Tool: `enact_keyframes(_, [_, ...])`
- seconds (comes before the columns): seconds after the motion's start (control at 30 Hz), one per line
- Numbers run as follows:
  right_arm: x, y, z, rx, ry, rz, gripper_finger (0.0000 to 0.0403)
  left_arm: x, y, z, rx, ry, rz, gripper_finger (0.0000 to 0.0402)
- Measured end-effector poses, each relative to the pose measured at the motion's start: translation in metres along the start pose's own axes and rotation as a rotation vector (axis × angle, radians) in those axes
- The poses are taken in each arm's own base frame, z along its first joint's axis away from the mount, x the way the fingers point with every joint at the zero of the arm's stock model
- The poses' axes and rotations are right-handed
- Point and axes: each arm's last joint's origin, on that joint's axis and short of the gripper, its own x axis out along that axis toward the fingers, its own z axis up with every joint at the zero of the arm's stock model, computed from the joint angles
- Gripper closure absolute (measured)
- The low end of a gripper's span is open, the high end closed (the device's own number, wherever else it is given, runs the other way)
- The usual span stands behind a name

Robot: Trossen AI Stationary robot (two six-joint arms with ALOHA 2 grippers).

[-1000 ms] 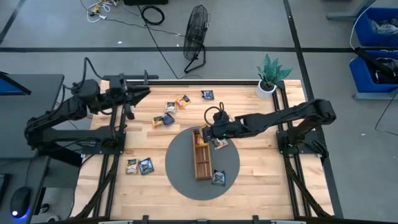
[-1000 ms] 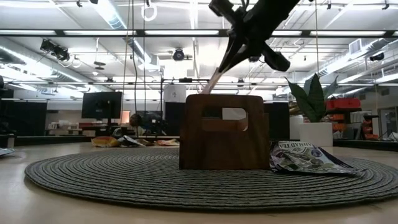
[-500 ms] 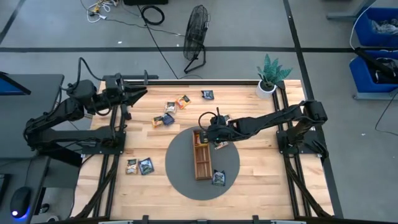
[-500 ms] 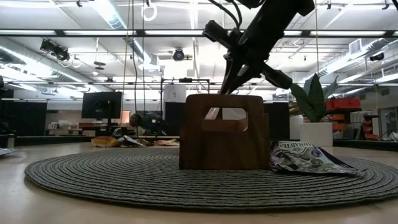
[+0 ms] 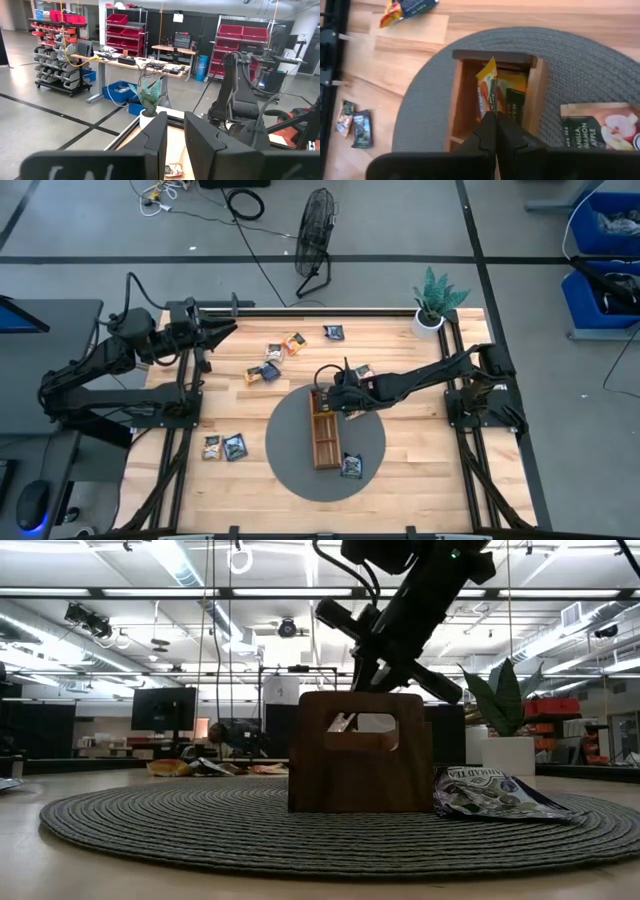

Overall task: Pick & Place Tea
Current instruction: Put the orange tea bag into the top section of the wooden organizer

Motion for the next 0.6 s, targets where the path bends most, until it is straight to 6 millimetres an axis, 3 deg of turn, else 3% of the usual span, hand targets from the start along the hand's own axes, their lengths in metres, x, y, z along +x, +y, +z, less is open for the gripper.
enact_keyframes(0.6, [-0.0008,-0.0009,-0.0035,-0.067,0.048,-0.005,0.0357,0.0000,0.0001,-0.0003,-0.010,0.004,0.001,0.0335])
